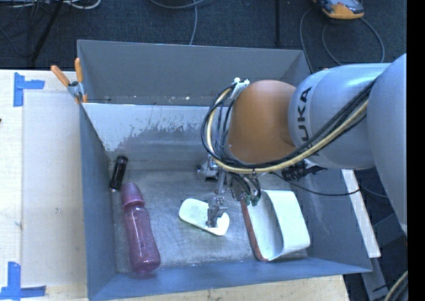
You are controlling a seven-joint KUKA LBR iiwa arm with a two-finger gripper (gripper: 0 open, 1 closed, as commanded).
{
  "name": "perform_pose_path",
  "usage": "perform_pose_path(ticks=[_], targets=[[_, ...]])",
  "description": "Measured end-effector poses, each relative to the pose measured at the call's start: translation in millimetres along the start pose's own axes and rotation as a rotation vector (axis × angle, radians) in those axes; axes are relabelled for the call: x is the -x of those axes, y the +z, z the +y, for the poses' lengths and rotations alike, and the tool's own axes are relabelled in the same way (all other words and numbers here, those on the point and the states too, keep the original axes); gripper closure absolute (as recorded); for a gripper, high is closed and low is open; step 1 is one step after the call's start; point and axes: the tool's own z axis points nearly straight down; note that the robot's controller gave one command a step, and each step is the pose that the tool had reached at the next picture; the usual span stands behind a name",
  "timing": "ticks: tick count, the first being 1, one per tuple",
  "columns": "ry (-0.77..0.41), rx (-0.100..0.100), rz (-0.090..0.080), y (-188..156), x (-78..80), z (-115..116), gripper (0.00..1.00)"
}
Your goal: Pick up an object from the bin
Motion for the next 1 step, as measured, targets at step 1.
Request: perform_pose_path(ticks=[1], targets=[[0.109,-0.001,0.011,6.1,-5.2,-21.3,0.00]])
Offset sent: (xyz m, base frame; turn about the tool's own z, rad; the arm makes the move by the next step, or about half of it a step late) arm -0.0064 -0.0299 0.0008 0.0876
